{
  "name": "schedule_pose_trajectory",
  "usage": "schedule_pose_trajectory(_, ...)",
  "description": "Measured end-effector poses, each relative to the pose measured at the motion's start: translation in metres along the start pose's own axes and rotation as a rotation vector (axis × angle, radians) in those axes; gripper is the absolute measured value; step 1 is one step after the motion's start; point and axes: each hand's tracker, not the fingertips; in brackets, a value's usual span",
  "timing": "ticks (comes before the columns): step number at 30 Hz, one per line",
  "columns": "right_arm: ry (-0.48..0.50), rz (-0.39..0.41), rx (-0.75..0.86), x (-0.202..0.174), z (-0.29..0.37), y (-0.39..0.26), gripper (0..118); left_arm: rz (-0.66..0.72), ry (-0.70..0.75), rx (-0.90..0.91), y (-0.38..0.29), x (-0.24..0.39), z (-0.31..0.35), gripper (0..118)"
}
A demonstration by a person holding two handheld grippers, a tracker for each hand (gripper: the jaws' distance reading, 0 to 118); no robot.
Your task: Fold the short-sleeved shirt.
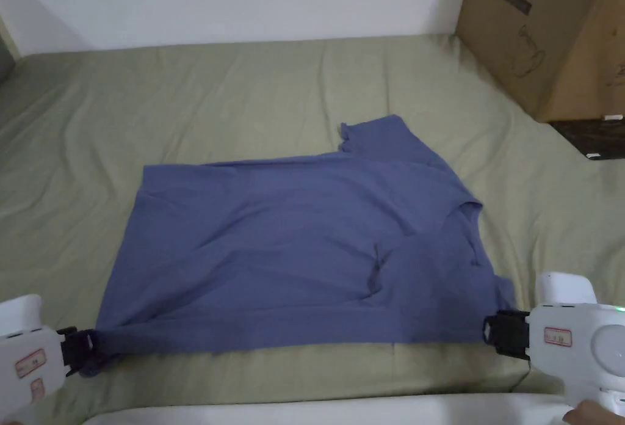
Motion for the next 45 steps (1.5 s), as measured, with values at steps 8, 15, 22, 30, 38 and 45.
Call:
schedule_pose_trajectory(8, -0.024, 0.042, -0.073, 0.018, -0.044, 0.019, 44, -0.007, -0.002, -0.012, -0.004, -0.003, -0.001, 1)
schedule_pose_trajectory(15, -0.078, 0.126, -0.09, -0.005, -0.045, 0.018, 0, -0.001, 0.003, -0.011, -0.002, -0.004, 0.003, 1)
schedule_pose_trajectory(22, -0.022, 0.064, 0.015, 0.003, -0.014, 0.061, 0, -0.052, 0.002, 0.043, 0.024, 0.005, 0.024, 1)
schedule_pose_trajectory(30, -0.009, -0.008, 0.038, 0.005, -0.04, 0.146, 0, -0.131, 0.031, 0.06, 0.103, 0.013, -0.015, 1)
schedule_pose_trajectory(38, -0.071, -0.023, -0.055, -0.004, -0.11, 0.175, 0, -0.242, 0.074, -0.02, 0.128, 0.017, -0.105, 9)
schedule_pose_trajectory(45, -0.115, 0.07, -0.025, -0.008, -0.099, 0.165, 60, -0.2, 0.088, -0.017, 0.114, 0.014, -0.083, 106)
